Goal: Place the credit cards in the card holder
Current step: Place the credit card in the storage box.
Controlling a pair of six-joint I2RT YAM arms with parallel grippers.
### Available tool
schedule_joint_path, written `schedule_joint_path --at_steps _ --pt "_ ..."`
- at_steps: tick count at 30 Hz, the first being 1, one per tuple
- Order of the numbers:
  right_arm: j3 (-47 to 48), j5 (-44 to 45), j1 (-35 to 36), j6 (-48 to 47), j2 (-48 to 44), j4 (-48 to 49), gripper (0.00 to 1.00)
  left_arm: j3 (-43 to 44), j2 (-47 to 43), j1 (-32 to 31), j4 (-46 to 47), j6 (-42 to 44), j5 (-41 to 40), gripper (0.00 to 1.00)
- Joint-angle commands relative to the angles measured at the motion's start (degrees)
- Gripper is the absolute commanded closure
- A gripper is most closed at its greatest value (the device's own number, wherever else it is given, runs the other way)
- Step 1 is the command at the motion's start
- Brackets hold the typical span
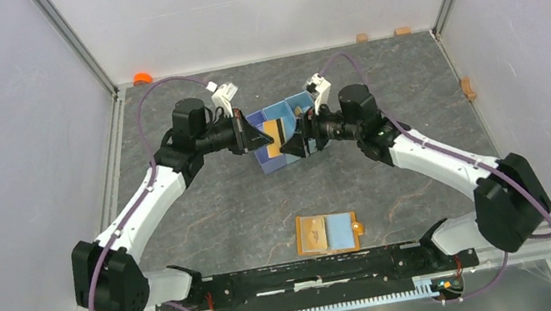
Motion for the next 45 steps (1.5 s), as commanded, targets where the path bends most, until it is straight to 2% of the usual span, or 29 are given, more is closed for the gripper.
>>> schedule_joint_path --at_steps 1,3,5,8,9,11,15,18,22,26,35,39,42,45 --pt "6.18 -9.16 -0.04 0.90 3.37 9.14 0.16 3.32 2.20 0.83 3.50 -1.59 5.27 0.98" --pt "7.55 -10.39 -0.52 1.57 5.15 10.00 0.23 3.40 2.98 1.47 4.55 -1.86 6.85 0.98" --pt "8.75 -10.64 -1.37 2.35 6.89 10.05 0.39 2.97 3.37 1.93 6.24 -2.60 8.53 0.98" --pt "9.05 -12.21 -3.22 4.79 9.31 11.74 0.73 2.10 3.27 3.03 8.38 -3.39 9.89 0.98" --pt "8.61 -12.71 -3.93 6.00 9.82 12.71 0.84 1.81 3.21 3.40 8.90 -3.47 10.28 0.95" --pt "7.71 -13.45 -4.99 7.90 10.39 15.65 1.00 1.31 3.27 4.20 9.22 -3.95 10.73 0.90" --pt "7.49 -14.44 -6.17 9.29 11.50 18.34 1.00 0.19 4.26 5.54 13.16 -5.83 12.52 0.84" --pt "8.15 -14.22 -6.65 9.21 12.40 18.50 1.00 0.10 5.24 6.22 14.77 -7.00 13.33 0.85" --pt "8.30 -12.55 -8.27 8.83 13.30 17.94 1.00 -0.14 6.11 8.05 15.41 -7.78 13.41 0.91" --pt "8.17 -12.80 -9.22 8.80 14.52 18.68 1.00 -0.47 6.91 8.56 17.38 -9.22 14.86 0.89" --pt "8.79 -12.09 -11.74 6.96 17.61 17.90 1.00 -0.21 8.64 9.53 17.39 -8.73 14.85 0.91" --pt "9.90 -11.45 -12.27 5.36 19.85 17.07 1.00 0.48 10.48 9.58 17.39 -8.23 14.40 0.97" --pt "10.68 -11.49 -12.98 4.75 21.58 16.98 1.00 1.19 11.79 9.62 16.56 -7.04 13.79 0.98" --pt "11.80 -10.91 -13.44 3.99 23.46 16.58 1.00 3.02 12.88 9.62 11.60 -3.78 11.28 0.98"
